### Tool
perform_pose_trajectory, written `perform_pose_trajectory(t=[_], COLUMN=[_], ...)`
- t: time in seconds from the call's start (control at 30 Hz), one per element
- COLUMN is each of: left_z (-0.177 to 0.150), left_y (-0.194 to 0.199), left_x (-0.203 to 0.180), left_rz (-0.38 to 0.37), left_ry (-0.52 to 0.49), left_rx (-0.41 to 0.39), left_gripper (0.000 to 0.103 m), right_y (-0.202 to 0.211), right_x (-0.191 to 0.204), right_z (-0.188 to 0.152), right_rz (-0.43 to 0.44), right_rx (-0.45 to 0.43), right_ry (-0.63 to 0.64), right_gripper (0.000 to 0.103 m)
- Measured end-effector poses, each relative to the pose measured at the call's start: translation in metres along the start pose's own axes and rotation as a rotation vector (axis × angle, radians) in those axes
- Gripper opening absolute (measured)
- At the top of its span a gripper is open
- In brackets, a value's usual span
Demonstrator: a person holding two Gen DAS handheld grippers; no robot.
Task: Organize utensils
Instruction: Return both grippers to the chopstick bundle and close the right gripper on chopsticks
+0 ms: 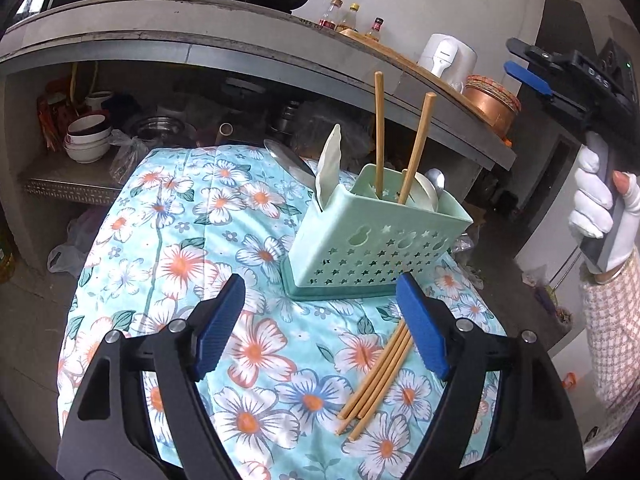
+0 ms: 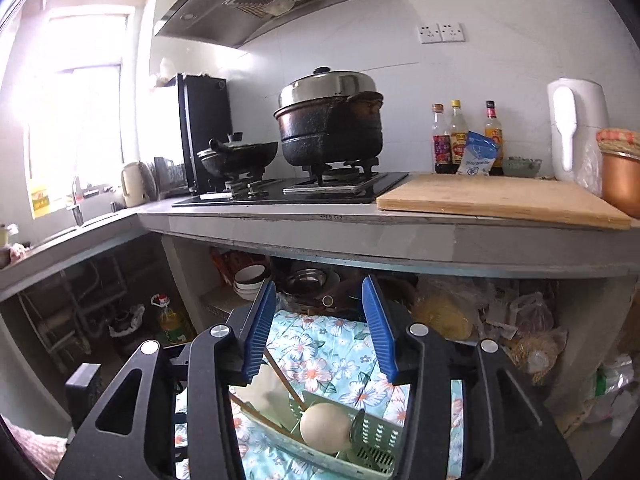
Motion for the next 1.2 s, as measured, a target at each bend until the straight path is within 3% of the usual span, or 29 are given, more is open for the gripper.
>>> perform_pose_trajectory(t=[0.2,0.37,0.43,0.53,0.7,0.8,0.87,0.93,1.2], left_z=[-0.008,-0.028,-0.037,-0.043,-0.041,-0.042,-0.042,-0.043,-0.039], left_y=[-0.021,-0.053,-0.064,-0.075,-0.085,-0.090,-0.091,-0.092,-0.098], left_x=[0.001,0.005,0.007,0.008,0.009,0.009,0.007,0.006,0.006], left_rz=[0.010,0.048,0.054,0.066,0.074,0.070,0.066,0.064,0.058], left_ry=[-0.003,-0.004,-0.006,-0.037,-0.070,-0.065,-0.067,-0.070,-0.067], left_rx=[0.073,0.206,0.266,0.318,0.337,0.345,0.349,0.351,0.367], left_gripper=[0.077,0.078,0.078,0.078,0.078,0.078,0.078,0.078,0.078], right_y=[0.029,0.020,0.015,0.006,-0.018,-0.029,-0.033,-0.036,-0.031], right_x=[-0.045,-0.081,-0.085,-0.079,-0.069,-0.072,-0.077,-0.082,-0.095], right_z=[-0.064,-0.177,-0.227,-0.273,-0.308,-0.324,-0.336,-0.341,-0.344], right_rz=[0.021,-0.036,0.000,0.052,0.136,0.136,0.140,0.166,0.228], right_rx=[0.101,0.284,0.321,0.341,0.347,0.356,0.348,0.322,0.250], right_ry=[-0.328,-0.735,-0.903,-1.043,-1.175,-1.231,-1.280,-1.322,-1.404], right_gripper=[0.045,0.045,0.045,0.045,0.038,0.032,0.012,0.006,0.009])
Point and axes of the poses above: each gripper's, at about its wrist camera, not at the fingertips, and y roughly against the way its jaws point, x to its left, z to its top, the point moved 3 cm from there along -y, roughly the way its jaws point, and after that the axes turned 8 degrees about z, right-handed, at the moved point
